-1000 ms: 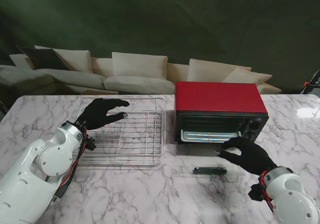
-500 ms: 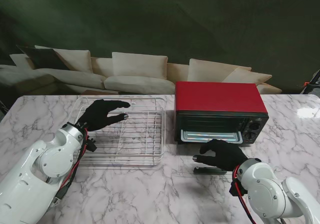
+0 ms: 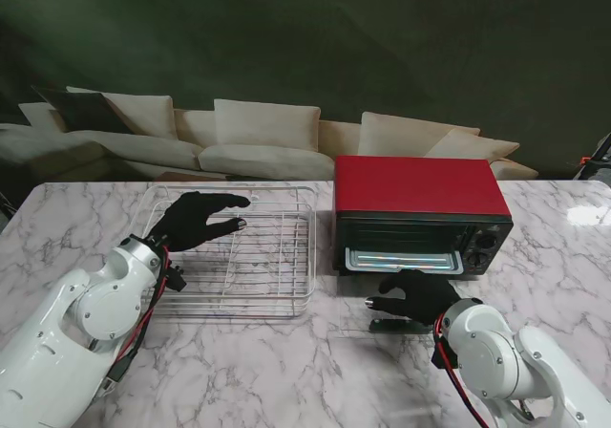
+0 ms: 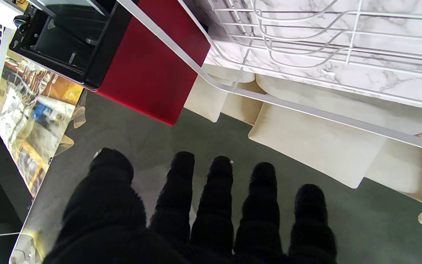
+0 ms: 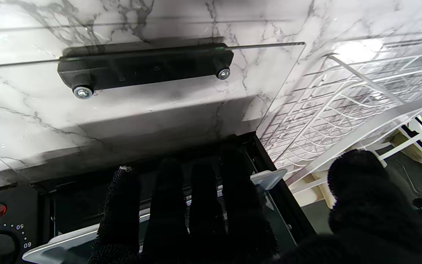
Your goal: Slide the trays into the oven
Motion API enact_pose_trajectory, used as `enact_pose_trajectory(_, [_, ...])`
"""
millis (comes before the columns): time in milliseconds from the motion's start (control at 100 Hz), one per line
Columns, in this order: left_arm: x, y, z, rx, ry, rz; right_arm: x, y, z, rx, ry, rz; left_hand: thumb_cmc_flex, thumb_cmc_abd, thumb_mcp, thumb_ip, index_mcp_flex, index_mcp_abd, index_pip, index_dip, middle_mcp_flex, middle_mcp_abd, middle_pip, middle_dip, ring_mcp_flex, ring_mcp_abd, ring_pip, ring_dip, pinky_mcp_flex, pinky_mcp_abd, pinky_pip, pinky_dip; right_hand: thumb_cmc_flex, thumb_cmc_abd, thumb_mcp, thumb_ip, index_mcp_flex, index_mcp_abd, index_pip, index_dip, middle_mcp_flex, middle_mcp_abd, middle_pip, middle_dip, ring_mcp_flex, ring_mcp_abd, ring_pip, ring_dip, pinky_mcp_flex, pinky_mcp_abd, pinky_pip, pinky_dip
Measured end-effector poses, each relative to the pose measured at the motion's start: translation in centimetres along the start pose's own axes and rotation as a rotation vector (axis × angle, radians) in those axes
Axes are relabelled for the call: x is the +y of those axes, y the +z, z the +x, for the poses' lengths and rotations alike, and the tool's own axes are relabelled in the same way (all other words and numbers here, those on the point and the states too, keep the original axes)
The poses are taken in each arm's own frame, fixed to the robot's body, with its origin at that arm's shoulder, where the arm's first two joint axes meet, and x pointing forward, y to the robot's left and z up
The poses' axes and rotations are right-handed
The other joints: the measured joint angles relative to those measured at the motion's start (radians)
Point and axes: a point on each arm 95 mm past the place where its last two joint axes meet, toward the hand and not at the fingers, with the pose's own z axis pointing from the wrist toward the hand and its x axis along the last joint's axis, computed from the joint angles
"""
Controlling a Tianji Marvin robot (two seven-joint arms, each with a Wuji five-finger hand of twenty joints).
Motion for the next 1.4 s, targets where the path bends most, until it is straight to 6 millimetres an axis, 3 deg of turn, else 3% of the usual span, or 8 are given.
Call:
enact_pose_trajectory(140, [0.0,0.0,0.0,0.000,0.000,-0.001,0.1,1.0,-0.3,-0.019,-0.011,-0.012,0.000,0.000,0.000,0.000,0.000,0.000,0.000,0.000,0.000,0.000,0.000,0.000,0.000,0.000,0.000,0.000,0.000,0.000,0.000,0.000,0.000,0.000,0.000,0.000,-0.029,-0.013,0.000,-0.001,-0.001,-0.009,0.000,0.000,-0.001,-0.009,-0.002,-0.001,-0.002,0.000,-0.002,-0.015])
enact_pose_trajectory(260, [0.0,0.0,0.0,0.000,-0.001,-0.001,0.4,1.6,-0.4,-0.025,-0.020,-0.013,0.000,0.000,0.000,0.000,0.000,0.000,0.000,0.000,0.000,0.000,0.000,0.000,0.000,0.000,0.000,0.000,0.000,0.000,0.000,0.000,-0.026,0.009,0.000,0.000,-0.075,-0.063,0.021,-0.001,-0.014,-0.014,0.000,0.000,-0.013,-0.011,-0.003,-0.001,-0.013,0.000,-0.003,-0.036])
enact_pose_trajectory(620, [0.1,0.0,0.0,-0.002,-0.001,-0.004,1.5,3.4,-0.5,-0.030,-0.022,-0.022,0.000,0.000,0.000,0.000,0.000,0.000,0.000,0.000,0.000,0.000,0.000,0.000,0.000,0.000,0.000,0.000,0.000,0.000,0.000,0.000,-0.026,0.009,0.002,0.000,-0.075,-0.063,0.080,-0.002,-0.015,-0.014,0.028,0.005,-0.012,-0.009,0.001,-0.001,0.006,0.001,0.030,-0.038])
enact_pose_trajectory(860, [0.1,0.0,0.0,-0.003,-0.003,-0.005,2.6,4.7,-0.6,-0.044,-0.016,-0.031,0.000,0.000,0.000,0.000,0.000,0.000,0.000,0.000,0.000,0.000,0.000,0.000,0.000,0.000,0.000,0.000,0.000,0.000,0.000,0.000,-0.026,0.008,0.020,0.000,-0.074,-0.063,0.147,0.003,-0.015,-0.012,0.114,0.090,-0.010,0.015,0.124,0.075,0.053,0.017,0.126,0.056])
enact_pose_trajectory(1150, [0.1,-0.1,-0.1,-0.003,-0.003,-0.006,3.3,6.1,-0.9,-0.070,-0.037,-0.046,0.000,0.000,0.000,0.000,0.000,0.000,0.000,0.000,0.000,0.000,0.000,0.000,0.000,0.000,0.000,0.000,0.000,0.000,0.000,0.000,-0.039,0.005,0.048,0.000,-0.074,-0.063,0.231,0.100,-0.014,-0.011,0.228,0.248,-0.008,0.023,0.340,0.207,0.087,0.049,0.232,0.213])
enact_pose_trajectory(1400, [0.1,-0.1,-0.1,-0.004,-0.003,-0.005,3.6,6.8,-1.2,-0.076,-0.016,-0.059,0.000,0.000,0.000,0.000,0.000,0.000,0.000,0.000,0.000,0.000,0.000,0.000,0.000,0.000,0.000,0.000,0.000,0.000,0.000,0.000,-0.039,0.005,0.052,0.000,-0.074,-0.088,0.255,0.122,-0.014,-0.008,0.243,0.283,-0.008,0.023,0.383,0.227,0.091,0.050,0.248,0.242])
